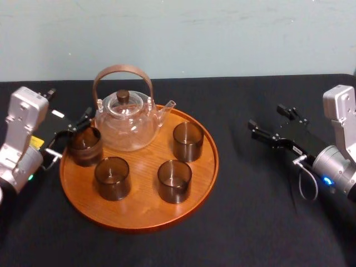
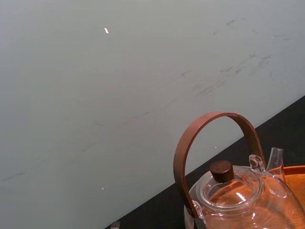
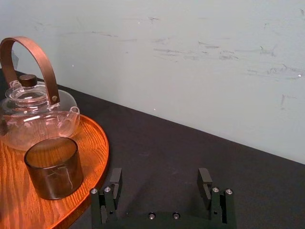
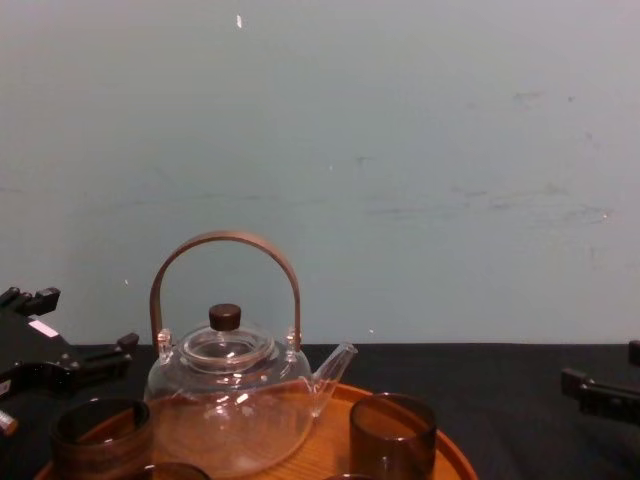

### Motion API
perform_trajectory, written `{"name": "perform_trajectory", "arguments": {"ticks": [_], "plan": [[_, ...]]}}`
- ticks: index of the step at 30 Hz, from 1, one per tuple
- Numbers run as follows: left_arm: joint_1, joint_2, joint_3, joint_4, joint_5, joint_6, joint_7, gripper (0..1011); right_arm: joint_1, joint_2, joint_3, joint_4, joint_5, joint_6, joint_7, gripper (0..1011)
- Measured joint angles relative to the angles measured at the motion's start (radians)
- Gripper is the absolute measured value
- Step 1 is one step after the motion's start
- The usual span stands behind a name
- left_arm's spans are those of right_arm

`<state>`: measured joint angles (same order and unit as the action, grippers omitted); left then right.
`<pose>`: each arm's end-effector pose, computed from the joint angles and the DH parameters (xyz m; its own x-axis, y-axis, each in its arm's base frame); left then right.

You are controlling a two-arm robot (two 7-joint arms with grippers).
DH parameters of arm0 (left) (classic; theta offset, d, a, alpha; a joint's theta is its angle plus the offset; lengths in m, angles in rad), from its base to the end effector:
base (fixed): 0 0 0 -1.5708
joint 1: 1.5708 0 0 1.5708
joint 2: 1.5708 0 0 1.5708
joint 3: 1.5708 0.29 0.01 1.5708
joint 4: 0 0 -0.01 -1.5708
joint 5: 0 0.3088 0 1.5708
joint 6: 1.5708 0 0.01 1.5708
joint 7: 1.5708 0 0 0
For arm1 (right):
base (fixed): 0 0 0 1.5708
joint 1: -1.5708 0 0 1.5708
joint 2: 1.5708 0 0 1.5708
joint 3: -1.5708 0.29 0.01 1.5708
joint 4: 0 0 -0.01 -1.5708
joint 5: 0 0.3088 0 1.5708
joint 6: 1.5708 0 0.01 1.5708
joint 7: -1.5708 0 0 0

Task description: Pick up the glass from the table and place it on the tray.

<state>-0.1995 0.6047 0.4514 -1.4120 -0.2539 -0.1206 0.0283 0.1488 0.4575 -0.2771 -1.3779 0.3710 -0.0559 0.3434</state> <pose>0.3581 0.0827 -0.3023 0.2923 0.8803 0.3737 -0.9552 0.2873 0.0702 0.3591 -0.0806 -0.3123 0.4940 -0.8663 0.0744 0.8665 0.4834 -0.1246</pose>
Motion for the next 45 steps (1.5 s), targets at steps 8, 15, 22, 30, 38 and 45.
{"name": "perform_trajectory", "arguments": {"ticks": [8, 15, 22, 30, 38, 45], "plan": [[0.000, 0.000, 0.000, 0.000, 0.000, 0.000, 0.000, 1001, 0.000, 0.001, -0.001, 0.000, 0.000, 0.000, -0.001, 1002], [0.000, 0.000, 0.000, 0.000, 0.000, 0.000, 0.000, 1001, 0.000, 0.001, -0.001, 0.000, 0.000, 0.000, -0.001, 1002], [0.000, 0.000, 0.000, 0.000, 0.000, 0.000, 0.000, 1001, 0.000, 0.001, -0.001, 0.000, 0.001, 0.000, -0.001, 1002], [0.000, 0.000, 0.000, 0.000, 0.000, 0.000, 0.000, 1001, 0.000, 0.001, -0.001, 0.000, 0.001, 0.000, -0.001, 1002], [0.000, 0.000, 0.000, 0.000, 0.000, 0.000, 0.000, 1001, 0.000, 0.001, -0.001, 0.000, 0.001, 0.000, -0.001, 1002], [0.000, 0.000, 0.000, 0.000, 0.000, 0.000, 0.000, 1001, 0.000, 0.001, -0.001, 0.000, 0.001, 0.000, -0.001, 1002]]}}
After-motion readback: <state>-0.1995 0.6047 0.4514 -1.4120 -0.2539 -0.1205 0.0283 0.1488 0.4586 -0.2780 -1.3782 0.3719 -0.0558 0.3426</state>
